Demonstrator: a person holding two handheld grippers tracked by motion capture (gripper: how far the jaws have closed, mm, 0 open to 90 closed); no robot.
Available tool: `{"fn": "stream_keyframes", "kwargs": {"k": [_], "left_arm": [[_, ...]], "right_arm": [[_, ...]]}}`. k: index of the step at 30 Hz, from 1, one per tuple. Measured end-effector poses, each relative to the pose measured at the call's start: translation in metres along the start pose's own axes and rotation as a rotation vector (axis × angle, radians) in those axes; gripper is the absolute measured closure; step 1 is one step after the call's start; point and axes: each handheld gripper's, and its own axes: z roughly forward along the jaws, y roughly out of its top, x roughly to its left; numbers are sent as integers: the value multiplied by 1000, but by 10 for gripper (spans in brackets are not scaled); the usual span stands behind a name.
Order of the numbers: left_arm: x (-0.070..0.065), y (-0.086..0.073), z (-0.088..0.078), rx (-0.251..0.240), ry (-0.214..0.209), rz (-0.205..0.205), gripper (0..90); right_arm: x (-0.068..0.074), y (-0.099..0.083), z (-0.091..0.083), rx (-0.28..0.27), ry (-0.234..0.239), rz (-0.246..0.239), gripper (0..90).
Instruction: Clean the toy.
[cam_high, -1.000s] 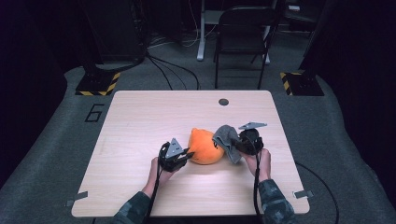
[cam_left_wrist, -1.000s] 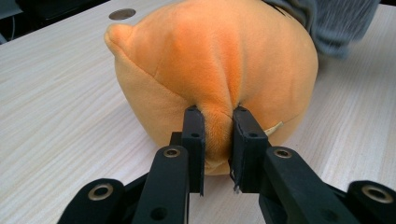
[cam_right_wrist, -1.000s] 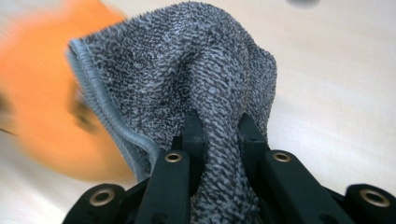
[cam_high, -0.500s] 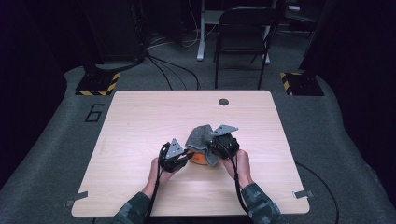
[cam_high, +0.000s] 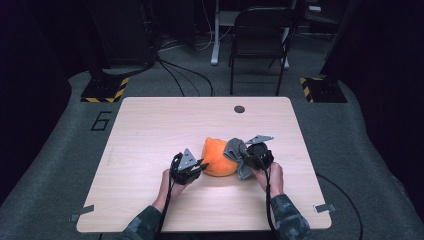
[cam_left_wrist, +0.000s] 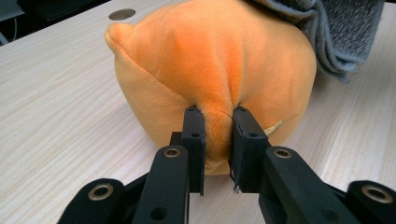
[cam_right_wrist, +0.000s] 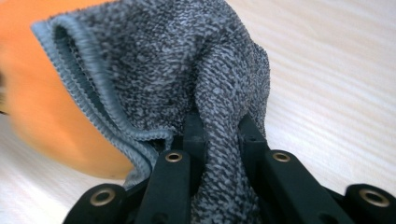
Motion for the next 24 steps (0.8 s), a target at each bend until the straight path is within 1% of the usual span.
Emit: {"fn": "stream_keyframes", "kwargs": {"k": [3, 8, 10, 12, 14, 15, 16, 18, 19, 20, 21, 22, 23, 24], "left_arm": [[0, 0, 0, -1, 0, 1, 775], [0, -1, 0, -3, 2, 0, 774], [1, -1, 0, -1, 1, -4, 774], [1, -1, 0, -1, 2, -2, 774], [1, -1, 0, -1, 2, -2, 774], [1, -1, 0, 1, 2, -2, 774], [1, -1, 0, 1, 2, -2, 774], [1, -1, 0, 1, 1, -3, 774], [1, -1, 0, 0, 1, -4, 773], [1, -1, 0, -2, 1, -9, 773], [1, -1, 0, -2, 1, -10, 773], [1, -1, 0, -2, 0, -11, 772], [1, -1, 0, -2, 0, -11, 772], [1, -1, 0, -2, -2, -11, 771]], "right_arm": [[-7, -6, 8, 33, -14, 10, 787], [-15, -16, 21, 103, -31, 27, 786], [-20, -17, 21, 109, -27, 36, 786], [-24, -15, 14, 90, -35, 46, 787], [-27, -9, 1, 46, -31, 56, 787], [-27, -5, -7, 11, -18, 66, 787], [-25, 0, -16, -23, -7, 70, 787], [-17, 11, -35, -93, 17, 44, 787], [-9, 16, -42, -122, 29, 41, 788], [-2, 20, -47, -149, 42, 18, 788], [10, 23, -47, -160, 48, -8, 788], [17, 25, -43, -149, 50, -38, 788], [22, 25, -38, -133, 52, -48, 789], [27, 24, -30, -105, 49, -65, 791]]}}
